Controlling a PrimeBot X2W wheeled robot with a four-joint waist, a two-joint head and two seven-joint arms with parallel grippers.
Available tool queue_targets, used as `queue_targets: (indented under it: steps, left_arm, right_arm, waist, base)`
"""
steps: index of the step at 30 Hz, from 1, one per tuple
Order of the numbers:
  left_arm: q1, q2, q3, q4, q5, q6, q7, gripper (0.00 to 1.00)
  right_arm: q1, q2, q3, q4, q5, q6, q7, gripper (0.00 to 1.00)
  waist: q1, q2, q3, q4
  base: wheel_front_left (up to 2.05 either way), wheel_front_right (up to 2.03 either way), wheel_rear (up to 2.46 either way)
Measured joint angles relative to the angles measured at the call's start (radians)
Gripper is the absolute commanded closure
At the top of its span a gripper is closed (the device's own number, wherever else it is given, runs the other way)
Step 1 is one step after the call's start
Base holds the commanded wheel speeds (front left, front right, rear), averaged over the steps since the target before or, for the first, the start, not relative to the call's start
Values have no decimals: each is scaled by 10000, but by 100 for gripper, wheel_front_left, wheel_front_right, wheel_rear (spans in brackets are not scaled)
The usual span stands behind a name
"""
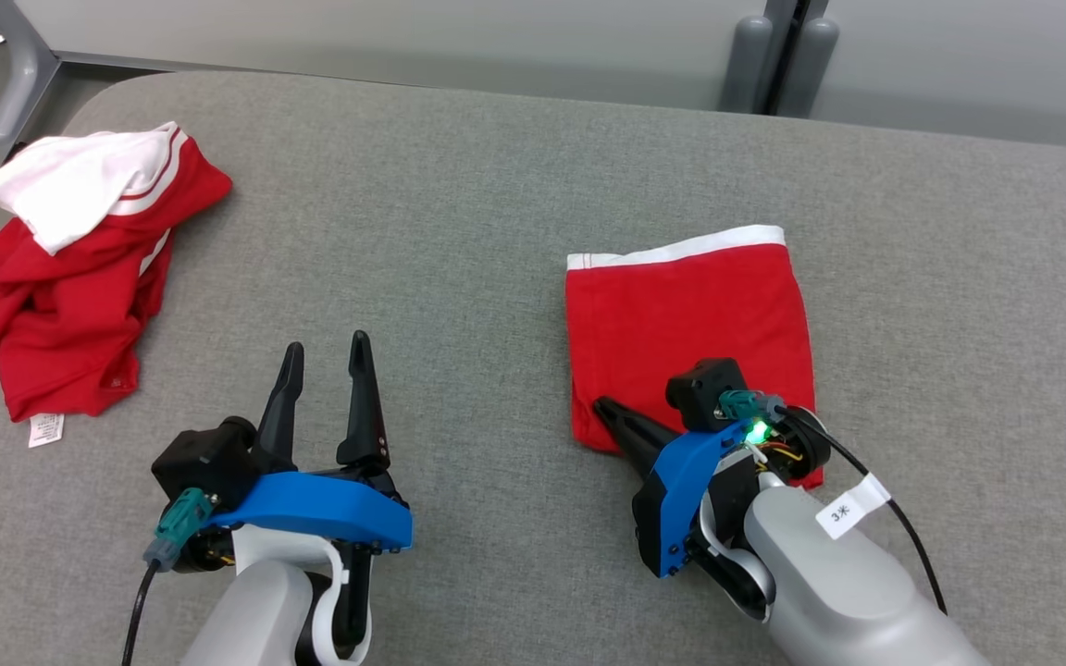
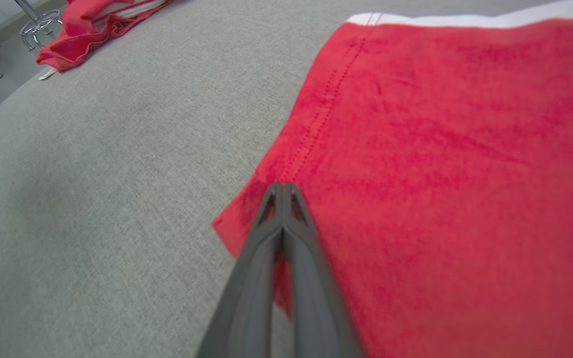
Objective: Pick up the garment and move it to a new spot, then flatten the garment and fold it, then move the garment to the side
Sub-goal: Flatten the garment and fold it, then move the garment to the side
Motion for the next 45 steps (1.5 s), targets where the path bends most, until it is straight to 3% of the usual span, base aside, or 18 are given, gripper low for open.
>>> queue_targets:
  steps: [2, 5, 6, 13, 21, 31, 36, 45]
  left_arm:
    - [0, 0, 4, 6, 0, 0, 0, 0]
    - [0, 6, 8, 36, 2, 0, -2, 0]
    - [0, 8, 0, 46, 4, 0, -2, 0]
    - [-6, 6, -82, 86, 100, -82, -13, 0]
    - [-260, -242, -217, 355, 408, -253, -15, 0]
    - [331, -514, 414, 943, 1164, -485, -15, 0]
    - [830, -594, 761, 993, 1501, -476, -17, 0]
    - [1240, -673, 1078, 1122, 2006, -529, -17, 0]
  right_arm:
    - [-24, 17, 163, 59, 102, -2, -190, 100]
    - [-109, 36, 253, 84, 257, 0, -648, 42]
    - [-159, 40, 242, 81, 291, 0, -800, 0]
    - [-221, 10, -502, -153, 422, 0, -1893, 0]
    - [535, -349, -2966, -727, -399, 0, -2399, 0]
    - [2999, 25, -5812, -2709, -2151, 0, -2433, 0]
    - [4023, 138, -6337, -3511, -2406, 0, -2385, 0]
    - [4587, 161, -6192, -4222, -2314, 0, -2063, 0]
  waist:
    - [0, 0, -5, -65]
    - [1, 0, -32, -188]
    - [0, 0, -53, -237]
    - [0, 0, -335, -664]
    - [0, -3, -824, -1215]
    - [-1, -4, -1444, -1536]
    - [-2, -4, -1663, -1523]
    - [-1, -2, -1779, -1544]
  base:
    - [0, 0, 0]
    - [0, 0, 0]
    - [0, 0, 0]
    - [0, 0, 0]
    - [0, 0, 0]
    - [0, 0, 0]
    - [0, 0, 0]
    - [0, 0, 0]
